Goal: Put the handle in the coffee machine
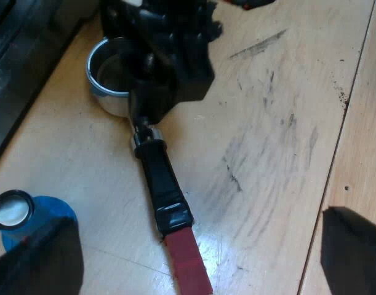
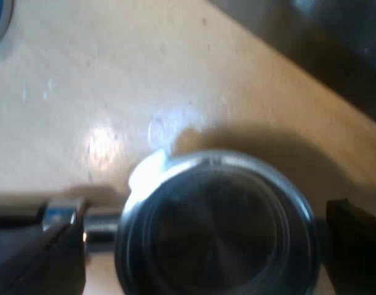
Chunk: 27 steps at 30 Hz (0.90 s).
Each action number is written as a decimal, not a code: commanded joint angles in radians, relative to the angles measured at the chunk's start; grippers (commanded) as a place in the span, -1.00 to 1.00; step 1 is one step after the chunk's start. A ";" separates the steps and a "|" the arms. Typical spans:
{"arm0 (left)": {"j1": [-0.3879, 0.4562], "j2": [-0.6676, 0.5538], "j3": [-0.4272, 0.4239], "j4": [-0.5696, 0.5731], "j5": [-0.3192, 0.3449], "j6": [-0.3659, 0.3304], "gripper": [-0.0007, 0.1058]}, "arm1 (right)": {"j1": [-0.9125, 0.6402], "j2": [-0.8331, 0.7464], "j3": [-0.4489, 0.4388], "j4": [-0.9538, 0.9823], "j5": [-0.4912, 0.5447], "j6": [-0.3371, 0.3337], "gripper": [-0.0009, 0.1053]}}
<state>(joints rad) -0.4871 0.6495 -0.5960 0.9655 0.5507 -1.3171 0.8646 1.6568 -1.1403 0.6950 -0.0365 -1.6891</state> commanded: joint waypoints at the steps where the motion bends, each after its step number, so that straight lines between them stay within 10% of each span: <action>1: 0.002 -0.002 -0.003 -0.007 -0.009 -0.009 0.52 | -0.003 0.001 -0.008 -0.026 -0.013 -0.011 0.50; 16: 0.002 -0.002 -0.003 -0.007 -0.009 -0.009 0.52 | -0.003 0.001 -0.008 0.041 -0.030 -0.013 0.37; 27: 0.002 -0.002 -0.003 -0.007 -0.009 -0.005 0.52 | -0.002 -0.009 -0.008 0.050 -0.032 0.074 -0.98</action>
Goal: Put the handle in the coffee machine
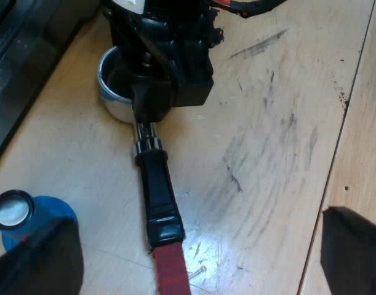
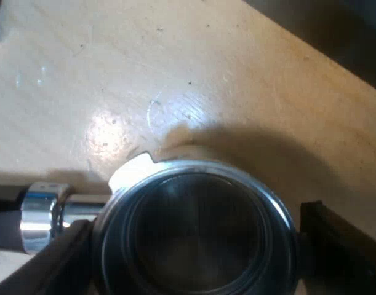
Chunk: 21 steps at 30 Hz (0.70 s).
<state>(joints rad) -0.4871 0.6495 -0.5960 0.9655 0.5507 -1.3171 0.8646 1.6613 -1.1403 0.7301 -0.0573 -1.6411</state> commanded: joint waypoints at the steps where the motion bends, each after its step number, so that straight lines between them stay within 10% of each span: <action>1: 0.002 -0.002 -0.003 -0.007 -0.009 0.000 0.52 | 0.000 -0.022 -0.008 0.014 -0.011 0.040 -0.98; 11: 0.002 -0.002 -0.003 -0.005 -0.009 0.045 0.52 | 0.001 -0.154 -0.008 0.014 -0.011 0.207 -0.98; 21: 0.002 -0.002 0.032 -0.019 0.029 0.121 0.52 | 0.001 -0.269 -0.008 0.027 -0.011 0.209 -0.98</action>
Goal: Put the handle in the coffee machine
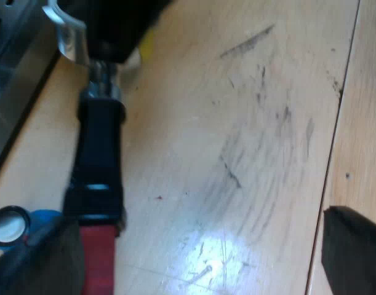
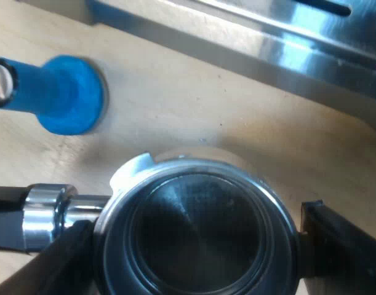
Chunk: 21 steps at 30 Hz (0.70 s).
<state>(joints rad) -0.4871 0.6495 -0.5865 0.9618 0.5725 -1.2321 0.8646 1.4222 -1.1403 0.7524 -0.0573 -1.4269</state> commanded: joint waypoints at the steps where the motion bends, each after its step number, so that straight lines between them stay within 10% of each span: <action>1: 0.002 -0.002 0.046 -0.037 0.007 0.054 0.52 | 0.001 -0.035 -0.008 0.013 -0.011 -0.005 -0.98; 21: 0.002 0.000 0.177 -0.253 0.007 0.145 0.52 | 0.001 -0.074 -0.008 0.160 -0.084 -0.005 -0.98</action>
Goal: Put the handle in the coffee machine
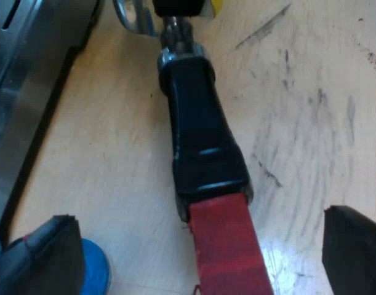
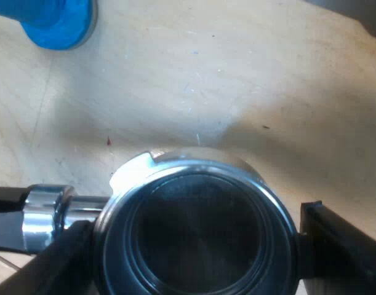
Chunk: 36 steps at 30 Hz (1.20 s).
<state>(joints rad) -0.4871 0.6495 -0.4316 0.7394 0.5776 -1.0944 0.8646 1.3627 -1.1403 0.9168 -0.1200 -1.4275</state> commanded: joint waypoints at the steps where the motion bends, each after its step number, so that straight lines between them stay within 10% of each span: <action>1: 0.002 0.000 0.039 -0.040 0.002 0.008 0.52 | 0.001 -0.014 -0.008 -0.005 -0.021 -0.004 -0.98; 36: 0.002 0.052 0.085 -0.183 0.026 -0.001 0.51 | 0.001 -0.014 -0.008 -0.007 -0.041 -0.004 -0.98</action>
<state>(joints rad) -0.4871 0.7001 -0.3425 0.5686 0.5945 -1.0896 0.8646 1.3627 -1.1403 0.9168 -0.1379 -1.4275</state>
